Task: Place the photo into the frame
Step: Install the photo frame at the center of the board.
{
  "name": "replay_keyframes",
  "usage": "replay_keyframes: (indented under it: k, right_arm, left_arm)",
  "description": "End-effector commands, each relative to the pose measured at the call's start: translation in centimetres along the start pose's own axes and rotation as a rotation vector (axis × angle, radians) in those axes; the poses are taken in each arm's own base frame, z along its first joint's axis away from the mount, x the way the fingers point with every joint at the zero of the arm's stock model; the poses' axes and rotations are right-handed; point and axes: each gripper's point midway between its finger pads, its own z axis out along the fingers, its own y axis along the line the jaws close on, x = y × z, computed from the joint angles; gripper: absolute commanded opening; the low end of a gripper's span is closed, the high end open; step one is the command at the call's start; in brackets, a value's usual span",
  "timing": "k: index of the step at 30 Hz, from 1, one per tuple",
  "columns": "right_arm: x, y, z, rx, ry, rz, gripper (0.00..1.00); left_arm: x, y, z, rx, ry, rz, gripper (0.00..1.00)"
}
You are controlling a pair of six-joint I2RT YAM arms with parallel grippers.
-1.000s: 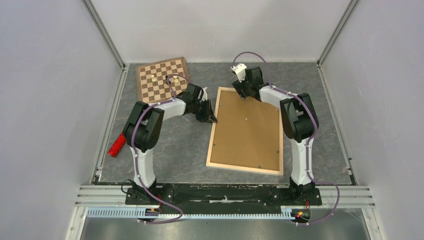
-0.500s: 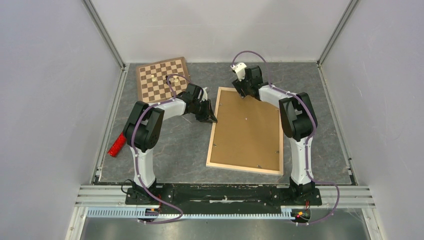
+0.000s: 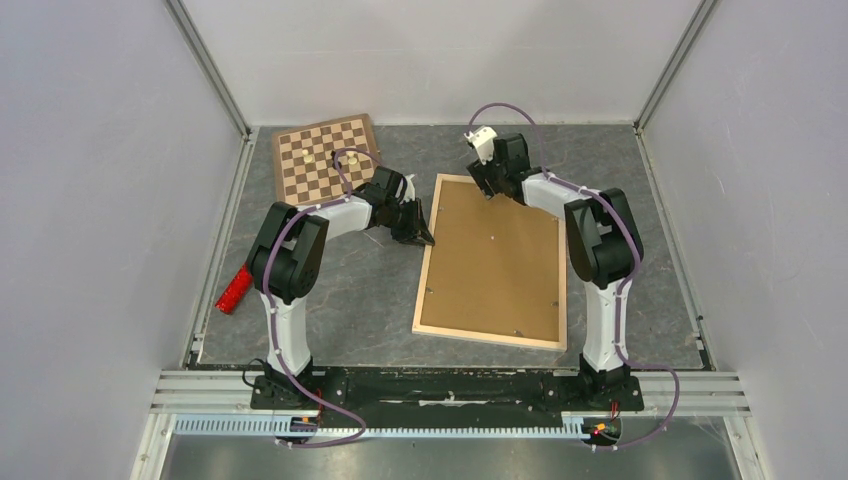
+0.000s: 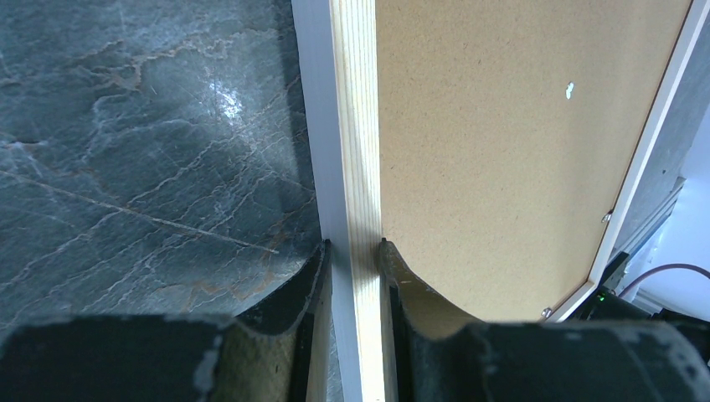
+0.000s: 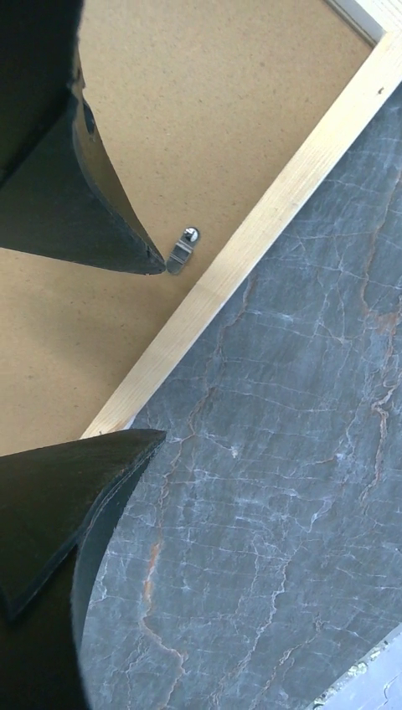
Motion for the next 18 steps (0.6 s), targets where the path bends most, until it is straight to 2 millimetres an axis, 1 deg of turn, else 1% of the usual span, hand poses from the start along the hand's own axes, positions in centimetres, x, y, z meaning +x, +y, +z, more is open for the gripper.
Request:
replay_keyframes:
  k: [1, 9, 18]
  right_arm:
    - [-2.7, -1.1, -2.0, 0.030, -0.086, 0.018, 0.71]
    - [-1.7, -0.1, -1.4, -0.006, -0.069, 0.030, 0.71]
    - [-1.5, 0.7, -0.5, -0.034, -0.065, 0.046, 0.71]
  left_arm:
    - [4.0, 4.6, 1.4, -0.142, 0.123, -0.027, 0.02]
    - [4.0, 4.6, 1.4, -0.142, 0.123, -0.026, 0.02]
    - [4.1, 4.7, 1.5, -0.143, 0.126, -0.029, 0.02]
